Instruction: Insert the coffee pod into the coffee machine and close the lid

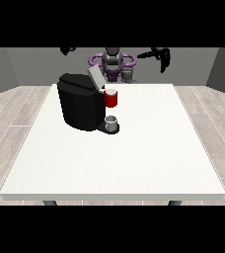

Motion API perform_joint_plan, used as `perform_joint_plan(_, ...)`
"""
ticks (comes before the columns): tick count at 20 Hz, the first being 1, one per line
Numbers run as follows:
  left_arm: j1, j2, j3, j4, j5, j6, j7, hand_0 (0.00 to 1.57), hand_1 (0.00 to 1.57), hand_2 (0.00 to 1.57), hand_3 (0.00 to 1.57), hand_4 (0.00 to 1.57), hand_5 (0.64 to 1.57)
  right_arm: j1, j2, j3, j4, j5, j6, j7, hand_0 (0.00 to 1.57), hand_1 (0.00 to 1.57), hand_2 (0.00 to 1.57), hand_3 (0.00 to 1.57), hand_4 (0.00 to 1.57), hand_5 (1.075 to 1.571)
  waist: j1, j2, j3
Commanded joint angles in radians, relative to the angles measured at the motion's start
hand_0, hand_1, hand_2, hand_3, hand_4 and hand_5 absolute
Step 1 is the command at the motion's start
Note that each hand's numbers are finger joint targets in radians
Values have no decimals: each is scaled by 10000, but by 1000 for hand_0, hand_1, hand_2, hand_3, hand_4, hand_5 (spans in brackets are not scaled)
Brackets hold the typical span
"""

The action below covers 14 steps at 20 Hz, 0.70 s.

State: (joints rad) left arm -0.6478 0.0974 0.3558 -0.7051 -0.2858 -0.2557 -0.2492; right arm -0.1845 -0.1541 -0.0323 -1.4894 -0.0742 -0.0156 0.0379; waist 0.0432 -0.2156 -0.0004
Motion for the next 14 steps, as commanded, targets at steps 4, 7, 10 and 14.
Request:
perform_joint_plan(4, 812, -481, 1, -1084, 998, -650, 524, 0, 0, 0, 0, 57, 1571, -213, -212, 207, 291, 432, 248, -21, 0, 0, 0, 0, 239, 1571, 931, -93, 7)
perform_joint_plan(7, 1314, -570, -236, -1513, 1433, -1184, 656, 0, 0, 0, 0, 27, 1571, -772, -288, 21, 658, 484, 154, 174, 0, 0, 0, 0, 161, 1571, 1438, -27, 6)
perform_joint_plan(10, 1781, -763, -756, -2583, 1534, -843, 700, 0, 0, 0, 0, 0, 1571, -1105, -244, 32, 1101, 606, 285, -45, 0, 0, 0, 0, 123, 1571, 1406, 379, 7)
perform_joint_plan(14, 1914, -796, -898, -3307, 1820, -624, 849, 0, 0, 0, 0, 112, 1571, -1852, 376, 77, 1329, 484, -12, -21, 0, 0, 0, 0, 0, 1571, 1243, 1119, 6)
